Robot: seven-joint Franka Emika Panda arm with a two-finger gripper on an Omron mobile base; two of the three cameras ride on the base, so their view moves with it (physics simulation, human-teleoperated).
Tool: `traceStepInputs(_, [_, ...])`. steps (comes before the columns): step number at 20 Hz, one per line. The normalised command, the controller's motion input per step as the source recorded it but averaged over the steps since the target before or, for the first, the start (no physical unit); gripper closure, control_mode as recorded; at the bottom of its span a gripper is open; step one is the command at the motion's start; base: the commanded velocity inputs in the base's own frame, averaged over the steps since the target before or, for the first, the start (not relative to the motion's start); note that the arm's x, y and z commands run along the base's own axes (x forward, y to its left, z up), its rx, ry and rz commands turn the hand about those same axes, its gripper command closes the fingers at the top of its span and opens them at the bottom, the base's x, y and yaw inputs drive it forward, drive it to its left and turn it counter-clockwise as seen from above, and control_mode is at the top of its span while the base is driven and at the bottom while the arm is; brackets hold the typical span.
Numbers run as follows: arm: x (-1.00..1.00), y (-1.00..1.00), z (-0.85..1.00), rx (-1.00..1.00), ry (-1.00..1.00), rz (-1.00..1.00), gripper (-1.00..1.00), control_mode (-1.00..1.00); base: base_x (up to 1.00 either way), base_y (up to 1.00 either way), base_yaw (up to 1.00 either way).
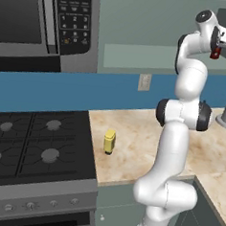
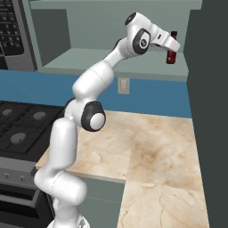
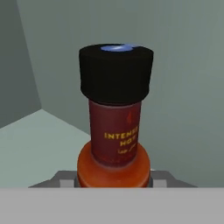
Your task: Take 2 condiments from the cabinet and move them on the counter near the stove.Make sure the condiments are lined up with each other, next to each other.
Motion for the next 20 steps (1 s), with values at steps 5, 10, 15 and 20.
traceStepInputs(5, [0.0,-0.04,-0.18,0.0,0.0,0.0,1.0,-1.0,0.0,0.0,0.0])
traceStepInputs(10, [-0.05,-0.03,-0.27,0.0,-0.06,0.0,1.0,-1.0,0.0,0.0,0.0])
traceStepInputs(15, [-0.29,0.0,-0.31,-0.01,-0.08,0.0,1.0,-1.0,0.0,0.0,0.0])
traceStepInputs(20, [-0.54,0.0,-0.07,-0.02,-0.08,0.0,1.0,-1.0,0.0,0.0,0.0])
